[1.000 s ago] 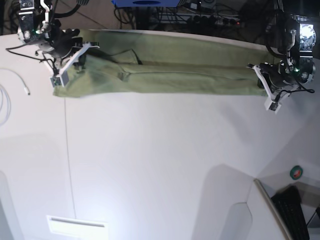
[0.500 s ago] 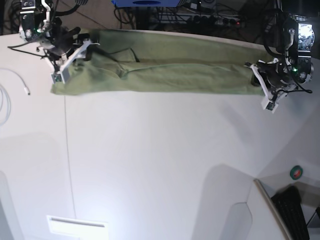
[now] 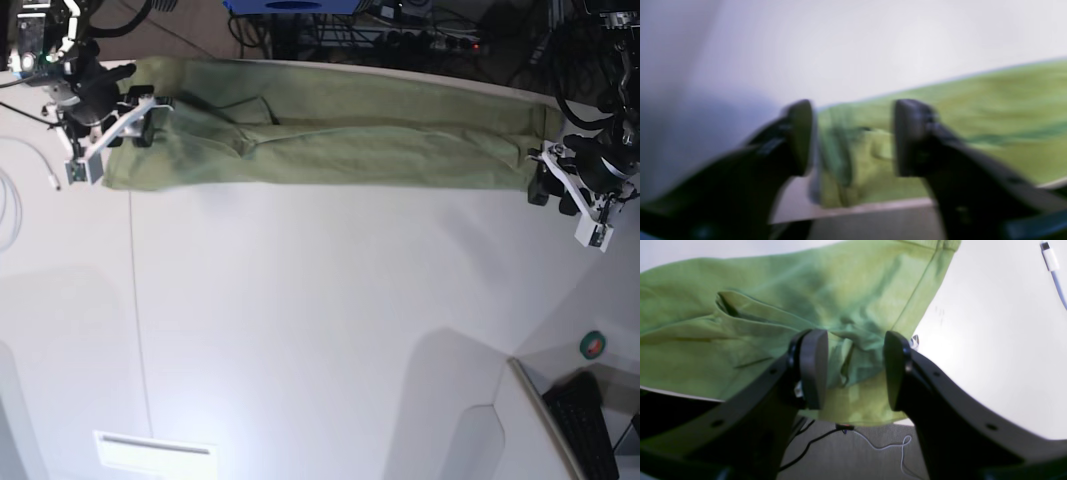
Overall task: Layout the t-shirt on the table in an organized manner, then fold the t-shirt properly
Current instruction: 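Hold the folded strip with both grippers and pull its ends apart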
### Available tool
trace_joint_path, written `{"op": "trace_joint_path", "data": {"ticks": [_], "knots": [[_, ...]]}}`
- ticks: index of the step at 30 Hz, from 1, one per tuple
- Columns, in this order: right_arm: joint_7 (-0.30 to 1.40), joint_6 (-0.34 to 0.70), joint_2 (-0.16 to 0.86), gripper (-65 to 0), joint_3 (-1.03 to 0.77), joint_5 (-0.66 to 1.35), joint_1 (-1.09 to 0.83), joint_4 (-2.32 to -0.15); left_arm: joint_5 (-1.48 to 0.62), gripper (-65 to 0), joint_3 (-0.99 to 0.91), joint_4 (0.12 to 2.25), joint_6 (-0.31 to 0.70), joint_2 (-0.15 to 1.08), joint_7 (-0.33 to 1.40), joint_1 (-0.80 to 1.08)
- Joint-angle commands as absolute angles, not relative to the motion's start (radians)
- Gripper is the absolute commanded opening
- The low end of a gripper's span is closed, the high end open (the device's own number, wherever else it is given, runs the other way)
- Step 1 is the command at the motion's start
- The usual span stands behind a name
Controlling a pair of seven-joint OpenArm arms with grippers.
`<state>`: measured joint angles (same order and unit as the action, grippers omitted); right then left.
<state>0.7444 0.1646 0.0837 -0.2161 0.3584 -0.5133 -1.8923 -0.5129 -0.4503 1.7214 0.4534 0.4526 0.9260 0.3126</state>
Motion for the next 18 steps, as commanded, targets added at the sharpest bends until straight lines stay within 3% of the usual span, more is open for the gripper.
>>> {"op": "trace_joint_path", "data": {"ticks": [1,2,4,13,18], "knots": [[0.720,0.168,0.090,-43.2,-0.214,0.363,-0.499,-1.900,-0.547,-50.5,-0.464,1.718,0.452,0.467,0.923,0.308],[0.720,0.168,0.088,-48.0,-0.211,0.363,-0.487,-1.888,-0.576,-62.7,-0.460,1.695,0.449,0.456,0.918,0.308],[0.720,0.168,0.088,-64.1,-0.211,0.363,-0.463,-1.857,-0.585,-65.0,-0.440,1.639,0.449,0.421,0.889,0.291],[0.717,0.170,0.088,-65.0,-0.213,0.363,-0.427,-1.681,-0.243,-65.0,-0.417,1.405,0.449,0.321,0.710,0.282],[0.644,0.170,0.090,-65.0,-0.211,0.363,-0.430,-1.600,-0.214,-65.0,-0.421,1.353,0.450,0.325,0.705,0.283]]}}
